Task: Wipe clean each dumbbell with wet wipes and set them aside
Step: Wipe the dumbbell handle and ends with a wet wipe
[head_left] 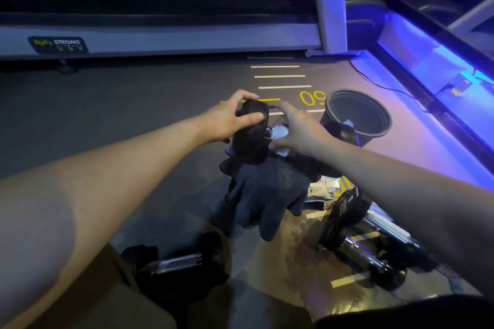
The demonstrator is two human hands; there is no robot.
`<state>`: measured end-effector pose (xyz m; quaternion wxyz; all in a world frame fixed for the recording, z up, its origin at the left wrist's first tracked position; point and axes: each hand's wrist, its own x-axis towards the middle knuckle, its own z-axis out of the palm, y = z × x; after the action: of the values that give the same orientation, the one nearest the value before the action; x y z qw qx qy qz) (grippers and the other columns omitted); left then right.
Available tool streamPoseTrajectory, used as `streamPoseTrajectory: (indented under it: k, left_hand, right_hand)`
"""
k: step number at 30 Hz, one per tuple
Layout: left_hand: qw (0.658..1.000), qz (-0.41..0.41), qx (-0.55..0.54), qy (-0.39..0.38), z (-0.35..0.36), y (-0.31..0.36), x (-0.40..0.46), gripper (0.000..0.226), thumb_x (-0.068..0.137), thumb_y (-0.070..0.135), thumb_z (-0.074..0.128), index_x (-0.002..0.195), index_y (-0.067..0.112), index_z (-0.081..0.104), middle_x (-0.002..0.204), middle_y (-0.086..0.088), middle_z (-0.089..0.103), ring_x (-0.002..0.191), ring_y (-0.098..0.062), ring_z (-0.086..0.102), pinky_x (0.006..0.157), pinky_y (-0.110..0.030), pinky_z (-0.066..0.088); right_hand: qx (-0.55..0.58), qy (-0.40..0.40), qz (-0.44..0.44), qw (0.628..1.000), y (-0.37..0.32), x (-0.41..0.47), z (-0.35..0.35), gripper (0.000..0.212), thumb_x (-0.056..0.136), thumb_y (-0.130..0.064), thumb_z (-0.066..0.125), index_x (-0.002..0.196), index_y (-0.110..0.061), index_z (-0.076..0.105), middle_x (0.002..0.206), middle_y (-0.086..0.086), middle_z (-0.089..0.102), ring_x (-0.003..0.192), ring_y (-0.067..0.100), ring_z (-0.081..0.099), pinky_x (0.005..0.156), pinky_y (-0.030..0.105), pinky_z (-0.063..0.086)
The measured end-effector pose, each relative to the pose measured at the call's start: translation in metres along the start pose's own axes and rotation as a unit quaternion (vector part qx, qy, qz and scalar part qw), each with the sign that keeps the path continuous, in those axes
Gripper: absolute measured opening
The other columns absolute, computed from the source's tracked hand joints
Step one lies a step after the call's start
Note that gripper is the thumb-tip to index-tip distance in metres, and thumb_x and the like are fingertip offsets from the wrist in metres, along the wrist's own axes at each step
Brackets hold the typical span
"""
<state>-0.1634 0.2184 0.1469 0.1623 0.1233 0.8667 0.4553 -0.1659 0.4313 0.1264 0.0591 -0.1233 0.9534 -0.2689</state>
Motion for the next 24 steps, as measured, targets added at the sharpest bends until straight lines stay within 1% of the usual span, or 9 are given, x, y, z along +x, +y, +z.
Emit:
streamPoseTrajectory:
  k: [4, 7, 10, 13, 15, 16, 19, 24]
  left_hand:
    - [1.0, -0.001, -0.007, -0.004, -0.001, -0.001, 0.001, 0.045, 0.096, 0.047, 0.058, 0.137, 0.04, 0.042, 0.113, 0.01, 0.063, 0.104, -0.017, 0.064, 0.077, -0.042, 0.059]
    - [1.0, -0.003, -0.004, -0.004, -0.001, -0.001, 0.001, 0.044, 0.096, 0.048, 0.058, 0.137, 0.041, 0.043, 0.115, 0.008, 0.063, 0.103, -0.017, 0.065, 0.077, -0.043, 0.06]
    - [1.0, -0.004, -0.005, -0.006, -0.001, 0.0, 0.001, 0.044, 0.096, 0.049, 0.058, 0.136, 0.041, 0.043, 0.115, 0.007, 0.064, 0.105, -0.018, 0.065, 0.079, -0.044, 0.059]
    - [1.0, -0.005, -0.008, -0.01, -0.001, 0.0, 0.002, 0.043, 0.095, 0.049, 0.058, 0.135, 0.041, 0.043, 0.118, 0.004, 0.063, 0.106, -0.02, 0.065, 0.081, -0.046, 0.059]
    - [1.0, -0.005, -0.009, -0.006, 0.0, 0.0, 0.002, 0.044, 0.095, 0.048, 0.059, 0.136, 0.041, 0.044, 0.121, 0.002, 0.063, 0.107, -0.022, 0.065, 0.081, -0.046, 0.059]
    - [1.0, -0.005, -0.009, -0.002, 0.0, 0.0, 0.002, 0.044, 0.095, 0.048, 0.059, 0.136, 0.04, 0.044, 0.122, 0.001, 0.062, 0.108, -0.022, 0.064, 0.081, -0.047, 0.06]
    - [1.0, -0.005, -0.011, 0.0, 0.0, 0.001, 0.002, 0.045, 0.095, 0.047, 0.059, 0.137, 0.039, 0.044, 0.12, 0.002, 0.062, 0.109, -0.022, 0.064, 0.081, -0.048, 0.06]
    - [1.0, -0.004, -0.015, 0.0, -0.001, -0.002, 0.002, 0.044, 0.096, 0.045, 0.06, 0.137, 0.038, 0.044, 0.12, 0.003, 0.062, 0.108, -0.021, 0.064, 0.079, -0.046, 0.059]
  right_hand:
    - [-0.015, -0.014, 0.013, 1.0, 0.006, 0.001, -0.003, 0.097, 0.06, -0.023, 0.092, 0.141, -0.034, 0.039, 0.091, -0.009, 0.066, 0.093, 0.02, 0.061, 0.08, 0.033, 0.049]
    - [-0.062, -0.027, 0.02, 0.997, 0.015, -0.002, -0.009, 0.1, 0.06, -0.028, 0.093, 0.143, -0.029, 0.037, 0.107, 0.002, 0.067, 0.104, 0.025, 0.059, 0.084, 0.031, 0.045]
    - [-0.128, -0.037, 0.024, 0.991, 0.02, -0.006, -0.014, 0.1, 0.062, -0.032, 0.092, 0.144, -0.025, 0.036, 0.116, 0.008, 0.066, 0.109, 0.029, 0.058, 0.088, 0.036, 0.047]
    - [-0.221, -0.039, 0.025, 0.974, 0.026, -0.01, -0.02, 0.099, 0.062, -0.04, 0.09, 0.143, -0.027, 0.035, 0.118, 0.01, 0.066, 0.11, 0.034, 0.059, 0.089, 0.041, 0.049]
    - [-0.289, -0.041, 0.031, 0.956, 0.03, -0.013, -0.027, 0.099, 0.062, -0.045, 0.088, 0.143, -0.026, 0.035, 0.118, 0.009, 0.068, 0.115, 0.034, 0.057, 0.089, 0.038, 0.044]
    - [-0.303, -0.042, 0.034, 0.951, 0.032, -0.015, -0.03, 0.1, 0.061, -0.046, 0.088, 0.144, -0.025, 0.036, 0.117, 0.007, 0.068, 0.118, 0.033, 0.055, 0.086, 0.037, 0.041]
    - [-0.287, -0.039, 0.044, 0.956, 0.033, -0.019, -0.034, 0.099, 0.06, -0.045, 0.089, 0.143, -0.029, 0.037, 0.116, 0.004, 0.069, 0.117, 0.031, 0.055, 0.073, 0.032, 0.034]
    - [-0.233, -0.024, 0.035, 0.972, 0.023, -0.023, -0.033, 0.091, 0.067, -0.039, 0.088, 0.142, -0.034, 0.037, 0.113, 0.0, 0.069, 0.113, 0.029, 0.058, 0.07, 0.032, 0.033]
